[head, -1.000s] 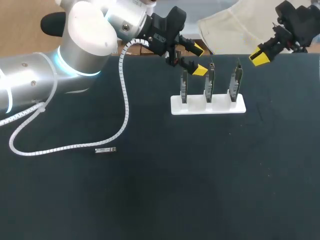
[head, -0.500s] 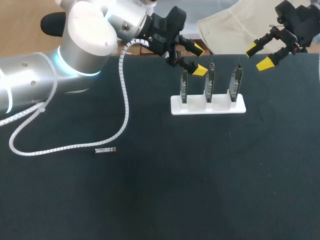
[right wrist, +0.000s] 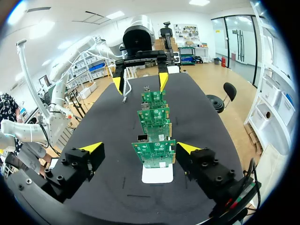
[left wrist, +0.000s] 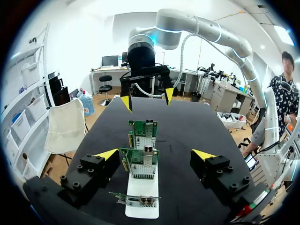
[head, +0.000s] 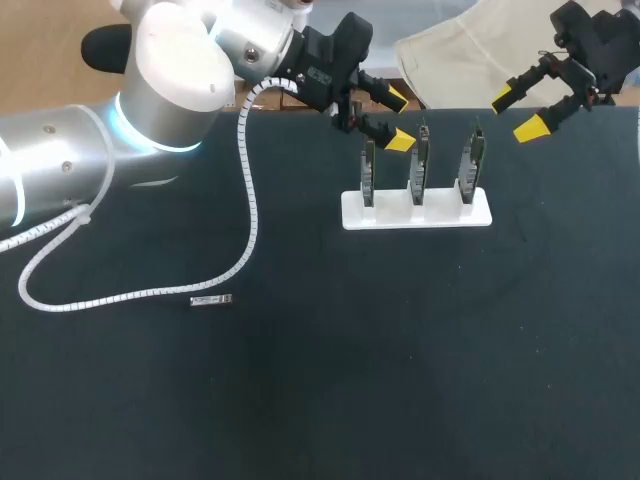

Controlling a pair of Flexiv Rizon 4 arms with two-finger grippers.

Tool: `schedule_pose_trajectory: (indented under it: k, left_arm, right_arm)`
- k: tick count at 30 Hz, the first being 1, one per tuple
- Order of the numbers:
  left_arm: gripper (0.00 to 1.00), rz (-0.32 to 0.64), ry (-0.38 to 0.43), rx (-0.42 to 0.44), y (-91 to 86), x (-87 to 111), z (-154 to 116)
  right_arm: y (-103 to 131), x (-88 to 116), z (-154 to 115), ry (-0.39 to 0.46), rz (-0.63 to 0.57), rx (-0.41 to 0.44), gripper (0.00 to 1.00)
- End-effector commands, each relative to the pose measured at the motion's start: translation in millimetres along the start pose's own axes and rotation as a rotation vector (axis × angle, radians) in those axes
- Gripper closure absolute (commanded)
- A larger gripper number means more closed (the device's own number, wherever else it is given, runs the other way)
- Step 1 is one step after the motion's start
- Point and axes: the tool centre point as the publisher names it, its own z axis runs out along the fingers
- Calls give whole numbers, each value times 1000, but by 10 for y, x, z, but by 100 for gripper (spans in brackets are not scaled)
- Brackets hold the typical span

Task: Pick up the optical module with the left hand, and insert it into the network port with the right hand.

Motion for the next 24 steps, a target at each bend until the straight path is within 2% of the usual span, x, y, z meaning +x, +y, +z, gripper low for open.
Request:
schedule_pose_trajectory:
  k: [1,8,13,19,24]
  left_arm:
    - [0,7,-15,-28,0,-68,-59]
    - [0,68,-30,-93,10,-261,-328]
    - [0,108,-9,-150,-89,-297,-698]
    - [0,159,143,-238,-307,-226,-1179]
    - [0,174,241,-325,-560,-68,-1601]
  right_arm:
    - [-19,-1,-2,-1,1,-4,0]
    - [-19,-1,-2,-1,1,-4,0]
    - [-19,-1,-2,-1,1,-4,0]
    - [-19,-1,-2,-1,1,-4,0]
    - [-19,-1,-2,-1,1,-4,0]
